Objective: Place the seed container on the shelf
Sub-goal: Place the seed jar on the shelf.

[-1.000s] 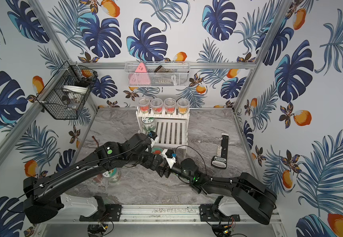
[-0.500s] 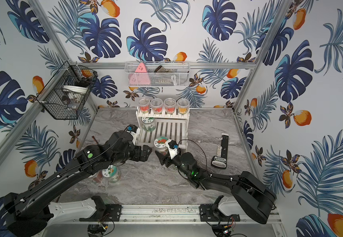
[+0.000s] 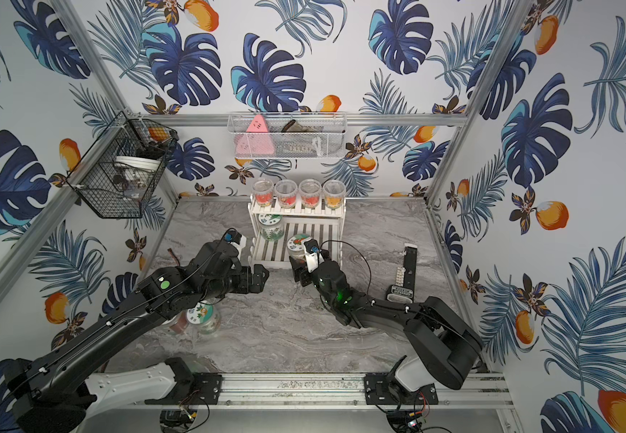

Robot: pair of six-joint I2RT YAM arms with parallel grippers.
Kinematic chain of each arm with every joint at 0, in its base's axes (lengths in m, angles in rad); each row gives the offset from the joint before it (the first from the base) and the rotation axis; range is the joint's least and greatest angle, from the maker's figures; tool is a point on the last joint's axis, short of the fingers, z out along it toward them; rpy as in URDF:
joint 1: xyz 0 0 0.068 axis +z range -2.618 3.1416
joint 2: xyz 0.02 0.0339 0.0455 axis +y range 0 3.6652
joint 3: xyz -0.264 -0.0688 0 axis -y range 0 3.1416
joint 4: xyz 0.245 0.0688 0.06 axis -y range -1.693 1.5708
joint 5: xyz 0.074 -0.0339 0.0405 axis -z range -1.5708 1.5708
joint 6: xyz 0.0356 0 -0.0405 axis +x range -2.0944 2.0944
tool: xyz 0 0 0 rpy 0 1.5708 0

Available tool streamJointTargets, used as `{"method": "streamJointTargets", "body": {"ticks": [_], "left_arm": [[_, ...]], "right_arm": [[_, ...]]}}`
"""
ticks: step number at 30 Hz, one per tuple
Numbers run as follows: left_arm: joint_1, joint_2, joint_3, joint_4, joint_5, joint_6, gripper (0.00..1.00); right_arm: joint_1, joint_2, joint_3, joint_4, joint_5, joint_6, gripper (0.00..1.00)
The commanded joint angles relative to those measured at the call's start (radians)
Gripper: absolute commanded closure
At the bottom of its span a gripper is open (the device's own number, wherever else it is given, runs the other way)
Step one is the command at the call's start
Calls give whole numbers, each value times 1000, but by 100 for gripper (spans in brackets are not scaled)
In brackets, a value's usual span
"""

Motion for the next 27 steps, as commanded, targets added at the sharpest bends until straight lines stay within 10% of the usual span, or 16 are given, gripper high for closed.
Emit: {"method": "streamJointTargets", "body": {"ticks": [1, 16, 27], "left_arm": [[6, -5, -5, 27, 5, 0, 1], [11, 4, -30, 50, 46, 2, 1], [14, 17, -42, 70, 66, 7, 1]], "right_arm": [[-4, 15, 21, -16, 43, -13, 21], [-12, -99, 88, -310, 71, 21, 4], [-23, -199, 148, -576, 65, 81, 18]]}}
